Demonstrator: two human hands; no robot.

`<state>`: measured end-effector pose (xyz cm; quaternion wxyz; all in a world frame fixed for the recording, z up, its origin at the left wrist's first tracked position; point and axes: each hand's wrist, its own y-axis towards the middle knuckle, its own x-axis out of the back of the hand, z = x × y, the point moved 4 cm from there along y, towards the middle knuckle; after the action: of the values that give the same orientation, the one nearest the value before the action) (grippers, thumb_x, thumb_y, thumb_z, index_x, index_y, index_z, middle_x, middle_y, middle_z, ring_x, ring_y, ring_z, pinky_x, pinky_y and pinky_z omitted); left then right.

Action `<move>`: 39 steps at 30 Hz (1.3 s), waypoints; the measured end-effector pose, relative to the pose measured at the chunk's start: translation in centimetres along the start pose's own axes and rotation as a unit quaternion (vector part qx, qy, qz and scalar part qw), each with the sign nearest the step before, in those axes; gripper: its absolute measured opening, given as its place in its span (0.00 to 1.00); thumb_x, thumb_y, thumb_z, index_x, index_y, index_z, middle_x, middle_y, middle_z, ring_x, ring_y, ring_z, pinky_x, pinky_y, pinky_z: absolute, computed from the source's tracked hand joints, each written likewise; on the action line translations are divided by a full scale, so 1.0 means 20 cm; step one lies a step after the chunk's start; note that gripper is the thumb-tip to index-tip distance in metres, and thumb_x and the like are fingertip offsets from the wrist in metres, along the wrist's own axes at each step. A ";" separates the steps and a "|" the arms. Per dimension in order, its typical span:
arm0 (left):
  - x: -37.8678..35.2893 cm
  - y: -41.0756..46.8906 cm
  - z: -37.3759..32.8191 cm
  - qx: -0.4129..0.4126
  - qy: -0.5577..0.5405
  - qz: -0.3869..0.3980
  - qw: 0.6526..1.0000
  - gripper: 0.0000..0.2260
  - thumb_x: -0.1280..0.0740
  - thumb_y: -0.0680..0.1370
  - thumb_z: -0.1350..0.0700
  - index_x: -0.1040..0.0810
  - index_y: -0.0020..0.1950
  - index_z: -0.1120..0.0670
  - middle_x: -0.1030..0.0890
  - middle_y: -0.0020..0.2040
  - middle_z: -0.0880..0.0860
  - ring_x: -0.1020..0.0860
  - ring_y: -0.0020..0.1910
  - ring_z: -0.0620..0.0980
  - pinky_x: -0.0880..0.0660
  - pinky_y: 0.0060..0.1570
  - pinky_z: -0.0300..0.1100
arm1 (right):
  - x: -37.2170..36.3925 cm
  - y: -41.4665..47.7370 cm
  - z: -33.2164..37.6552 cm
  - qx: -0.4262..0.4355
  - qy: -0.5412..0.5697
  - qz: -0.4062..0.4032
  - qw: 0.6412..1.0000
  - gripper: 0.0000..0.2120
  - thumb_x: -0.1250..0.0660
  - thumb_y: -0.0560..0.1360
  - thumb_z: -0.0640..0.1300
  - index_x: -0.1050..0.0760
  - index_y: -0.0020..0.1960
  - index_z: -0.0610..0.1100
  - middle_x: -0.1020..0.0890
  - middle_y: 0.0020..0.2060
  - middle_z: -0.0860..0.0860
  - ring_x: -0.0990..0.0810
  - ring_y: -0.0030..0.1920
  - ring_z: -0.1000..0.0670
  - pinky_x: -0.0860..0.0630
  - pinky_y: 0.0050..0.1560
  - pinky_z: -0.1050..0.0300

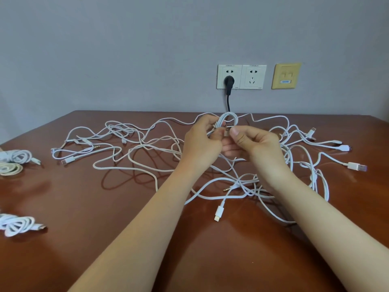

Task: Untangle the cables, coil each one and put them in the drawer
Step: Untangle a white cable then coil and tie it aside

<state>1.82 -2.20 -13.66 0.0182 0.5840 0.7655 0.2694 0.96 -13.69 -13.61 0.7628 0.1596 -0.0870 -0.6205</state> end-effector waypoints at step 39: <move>-0.11 -0.09 -0.07 -0.055 0.017 0.084 0.995 0.07 0.40 0.79 0.62 0.32 0.48 0.49 0.19 0.48 0.52 0.24 0.43 0.47 0.31 0.38 0.32 | 0.11 0.02 -0.03 -0.103 0.058 -0.173 0.978 0.15 0.32 0.75 0.42 0.28 0.31 0.40 0.26 0.18 0.53 0.31 0.18 0.58 0.32 0.21 0.68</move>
<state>0.45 -5.11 -14.00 0.0148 0.6400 0.6976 0.3217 1.99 -15.64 -14.26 0.6603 0.1285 0.0501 -0.7382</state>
